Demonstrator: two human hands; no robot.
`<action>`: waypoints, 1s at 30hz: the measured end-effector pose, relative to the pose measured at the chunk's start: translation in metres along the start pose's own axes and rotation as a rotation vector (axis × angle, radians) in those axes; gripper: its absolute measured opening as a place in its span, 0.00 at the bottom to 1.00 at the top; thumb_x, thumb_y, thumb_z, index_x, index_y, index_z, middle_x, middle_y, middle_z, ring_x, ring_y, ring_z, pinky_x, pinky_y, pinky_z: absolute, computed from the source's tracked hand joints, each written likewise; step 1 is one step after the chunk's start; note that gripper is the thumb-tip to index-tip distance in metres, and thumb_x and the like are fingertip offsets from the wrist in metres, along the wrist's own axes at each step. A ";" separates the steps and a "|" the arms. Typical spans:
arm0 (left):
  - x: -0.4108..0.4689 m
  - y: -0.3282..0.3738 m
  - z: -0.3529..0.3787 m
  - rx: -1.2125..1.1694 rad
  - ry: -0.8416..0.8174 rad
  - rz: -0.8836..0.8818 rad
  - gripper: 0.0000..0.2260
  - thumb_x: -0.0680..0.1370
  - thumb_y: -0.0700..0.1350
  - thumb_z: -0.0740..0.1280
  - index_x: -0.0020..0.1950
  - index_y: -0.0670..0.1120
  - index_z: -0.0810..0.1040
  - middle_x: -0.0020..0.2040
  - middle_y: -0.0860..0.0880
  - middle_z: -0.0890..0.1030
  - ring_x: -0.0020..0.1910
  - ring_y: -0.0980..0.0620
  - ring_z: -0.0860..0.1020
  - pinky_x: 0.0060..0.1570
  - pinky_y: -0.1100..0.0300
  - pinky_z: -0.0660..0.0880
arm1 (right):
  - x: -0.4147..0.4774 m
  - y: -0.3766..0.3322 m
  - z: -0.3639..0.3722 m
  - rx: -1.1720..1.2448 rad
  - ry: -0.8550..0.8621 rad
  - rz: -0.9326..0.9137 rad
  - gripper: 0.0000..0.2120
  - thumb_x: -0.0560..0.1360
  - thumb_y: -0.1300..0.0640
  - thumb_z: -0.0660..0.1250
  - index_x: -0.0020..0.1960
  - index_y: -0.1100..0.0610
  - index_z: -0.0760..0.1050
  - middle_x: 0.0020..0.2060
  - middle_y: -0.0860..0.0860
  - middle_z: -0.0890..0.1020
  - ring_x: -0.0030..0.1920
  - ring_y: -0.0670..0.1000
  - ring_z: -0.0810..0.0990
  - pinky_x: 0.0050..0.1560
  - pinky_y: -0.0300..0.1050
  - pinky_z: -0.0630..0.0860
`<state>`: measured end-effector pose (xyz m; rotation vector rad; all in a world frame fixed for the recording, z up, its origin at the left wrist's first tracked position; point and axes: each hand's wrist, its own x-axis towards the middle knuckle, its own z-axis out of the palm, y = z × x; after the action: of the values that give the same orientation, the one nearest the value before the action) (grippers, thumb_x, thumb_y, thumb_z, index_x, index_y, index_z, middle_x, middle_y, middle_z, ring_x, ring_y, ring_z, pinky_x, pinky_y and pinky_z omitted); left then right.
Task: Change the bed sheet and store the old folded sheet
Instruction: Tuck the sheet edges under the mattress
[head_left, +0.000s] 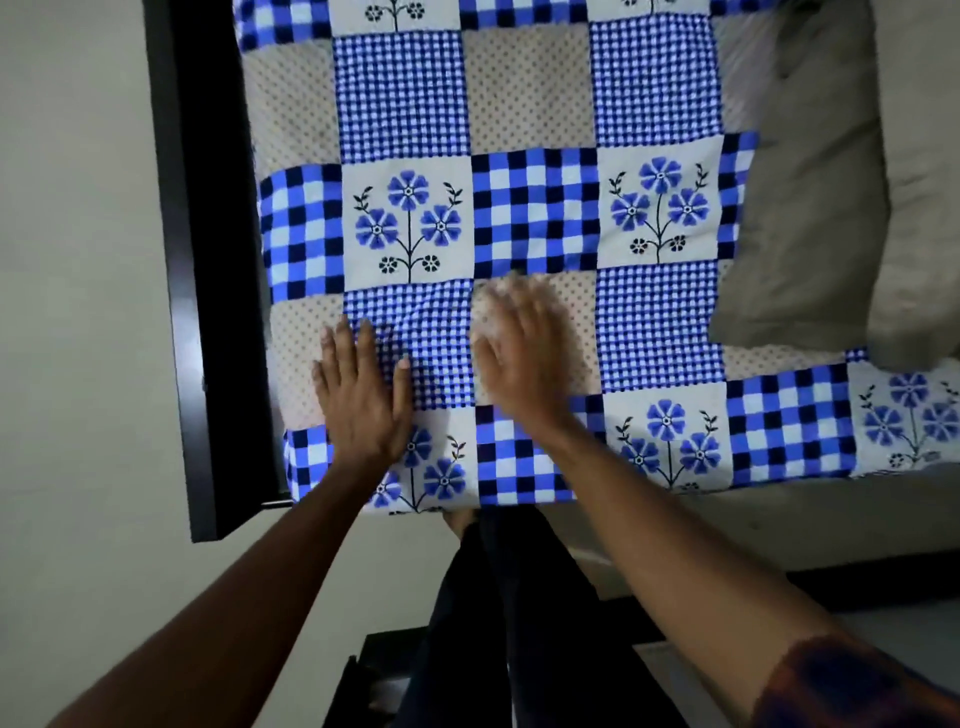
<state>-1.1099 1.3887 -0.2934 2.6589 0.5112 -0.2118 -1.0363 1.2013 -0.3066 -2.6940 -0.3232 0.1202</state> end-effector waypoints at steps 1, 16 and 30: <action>0.009 0.011 0.000 0.001 -0.028 0.042 0.29 0.83 0.58 0.53 0.81 0.46 0.57 0.82 0.44 0.54 0.81 0.44 0.49 0.77 0.42 0.47 | 0.015 0.017 -0.008 -0.052 0.065 0.132 0.28 0.82 0.42 0.56 0.79 0.53 0.63 0.80 0.57 0.58 0.80 0.58 0.53 0.79 0.60 0.48; 0.205 0.065 0.011 0.264 -0.180 0.672 0.27 0.84 0.59 0.45 0.82 0.53 0.54 0.83 0.48 0.52 0.81 0.46 0.48 0.77 0.38 0.46 | 0.101 -0.024 0.039 -0.219 0.138 0.297 0.28 0.84 0.46 0.50 0.81 0.54 0.55 0.81 0.52 0.56 0.81 0.55 0.50 0.76 0.65 0.51; 0.235 -0.127 -0.058 0.222 -0.301 0.692 0.29 0.83 0.59 0.47 0.83 0.50 0.50 0.83 0.43 0.49 0.81 0.40 0.49 0.76 0.38 0.53 | 0.085 -0.223 0.143 -0.295 0.201 0.551 0.29 0.84 0.41 0.48 0.81 0.52 0.55 0.80 0.51 0.56 0.80 0.52 0.53 0.76 0.60 0.56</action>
<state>-0.9382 1.5964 -0.3415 2.7598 -0.5533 -0.4594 -1.0191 1.4765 -0.3456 -2.9801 0.5057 -0.0434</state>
